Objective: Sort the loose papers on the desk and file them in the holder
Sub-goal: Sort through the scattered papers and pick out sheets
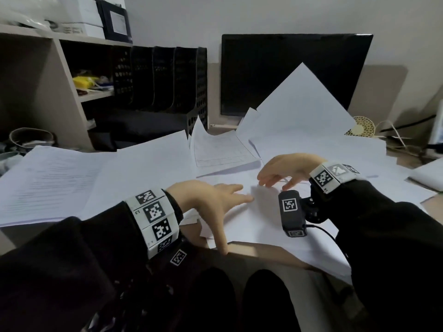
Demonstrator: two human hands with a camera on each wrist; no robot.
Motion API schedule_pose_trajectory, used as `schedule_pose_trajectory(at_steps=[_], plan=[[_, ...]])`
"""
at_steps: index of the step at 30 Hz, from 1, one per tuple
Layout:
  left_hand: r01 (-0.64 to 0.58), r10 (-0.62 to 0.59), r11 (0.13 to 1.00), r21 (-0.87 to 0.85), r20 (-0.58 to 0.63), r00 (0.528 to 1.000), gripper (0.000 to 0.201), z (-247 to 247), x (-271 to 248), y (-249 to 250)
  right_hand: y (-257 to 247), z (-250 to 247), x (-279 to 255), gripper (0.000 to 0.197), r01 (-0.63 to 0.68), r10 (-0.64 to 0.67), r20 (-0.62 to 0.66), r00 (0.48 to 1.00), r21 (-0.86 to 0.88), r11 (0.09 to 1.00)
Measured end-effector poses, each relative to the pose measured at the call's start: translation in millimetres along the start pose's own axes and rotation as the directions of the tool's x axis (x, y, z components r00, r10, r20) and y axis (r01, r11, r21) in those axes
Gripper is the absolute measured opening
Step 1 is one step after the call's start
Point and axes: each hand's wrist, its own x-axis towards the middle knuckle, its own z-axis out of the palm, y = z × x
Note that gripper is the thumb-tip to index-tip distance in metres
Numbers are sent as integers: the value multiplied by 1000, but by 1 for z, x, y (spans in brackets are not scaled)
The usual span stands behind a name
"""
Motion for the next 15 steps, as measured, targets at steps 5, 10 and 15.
schedule_pose_trajectory(at_steps=[5,10,15], plan=[[4,-8,995,100,47,999,137,24,3,12,3,0,-18,31,54,-49,59,997,-91,994],[-82,83,996,23,-53,995,113,24,-8,12,10,-1,-20,30,54,-54,28,998,-9,999],[-144,84,974,-177,-309,947,23,-1,-18,-4,18,-5,-19,30,53,-53,-8,999,57,997]])
